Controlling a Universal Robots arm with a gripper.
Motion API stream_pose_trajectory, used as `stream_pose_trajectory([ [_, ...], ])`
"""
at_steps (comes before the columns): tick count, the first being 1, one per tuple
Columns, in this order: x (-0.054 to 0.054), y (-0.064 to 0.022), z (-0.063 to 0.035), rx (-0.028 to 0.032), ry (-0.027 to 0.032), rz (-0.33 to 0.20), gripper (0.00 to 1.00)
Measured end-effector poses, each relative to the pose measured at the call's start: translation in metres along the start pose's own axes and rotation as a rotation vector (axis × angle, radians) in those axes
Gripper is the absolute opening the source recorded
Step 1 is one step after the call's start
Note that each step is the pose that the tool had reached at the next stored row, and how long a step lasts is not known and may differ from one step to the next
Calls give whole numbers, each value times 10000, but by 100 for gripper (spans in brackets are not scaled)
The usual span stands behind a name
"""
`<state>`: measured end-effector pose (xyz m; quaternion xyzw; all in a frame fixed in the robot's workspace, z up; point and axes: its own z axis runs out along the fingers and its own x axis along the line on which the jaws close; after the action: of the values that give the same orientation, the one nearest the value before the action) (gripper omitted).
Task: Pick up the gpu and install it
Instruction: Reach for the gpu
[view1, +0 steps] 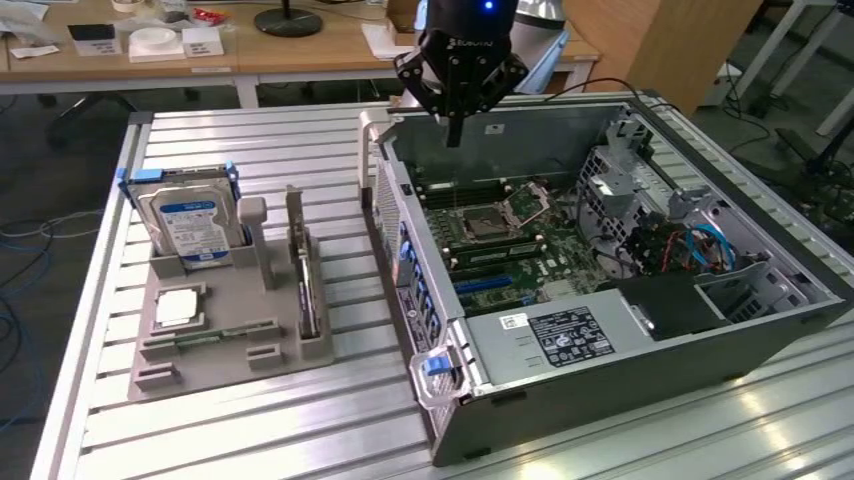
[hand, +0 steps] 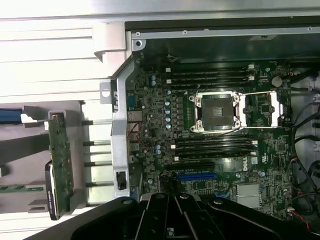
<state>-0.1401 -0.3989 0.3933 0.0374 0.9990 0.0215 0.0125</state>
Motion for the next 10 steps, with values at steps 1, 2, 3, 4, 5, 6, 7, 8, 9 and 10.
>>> stream_pose_trajectory([
  [1, 13, -1, 0, 0, 0, 0, 11],
  [2, 26, -2, -1, 0, 0, 1, 11],
  [3, 37, -3, -1, 0, 0, 1, 11],
  [4, 48, -3, -1, 0, 0, 1, 11],
  [5, 60, -4, -1, 0, 0, 1, 11],
  [6, 71, -5, -2, 0, 0, 1, 11],
  [7, 83, -6, -2, 0, 0, 1, 11],
  [8, 94, -7, -2, 0, 0, 0, 11],
  [9, 106, -8, -3, 0, 0, 0, 11],
  [10, 118, -9, -3, 0, 0, 0, 11],
])
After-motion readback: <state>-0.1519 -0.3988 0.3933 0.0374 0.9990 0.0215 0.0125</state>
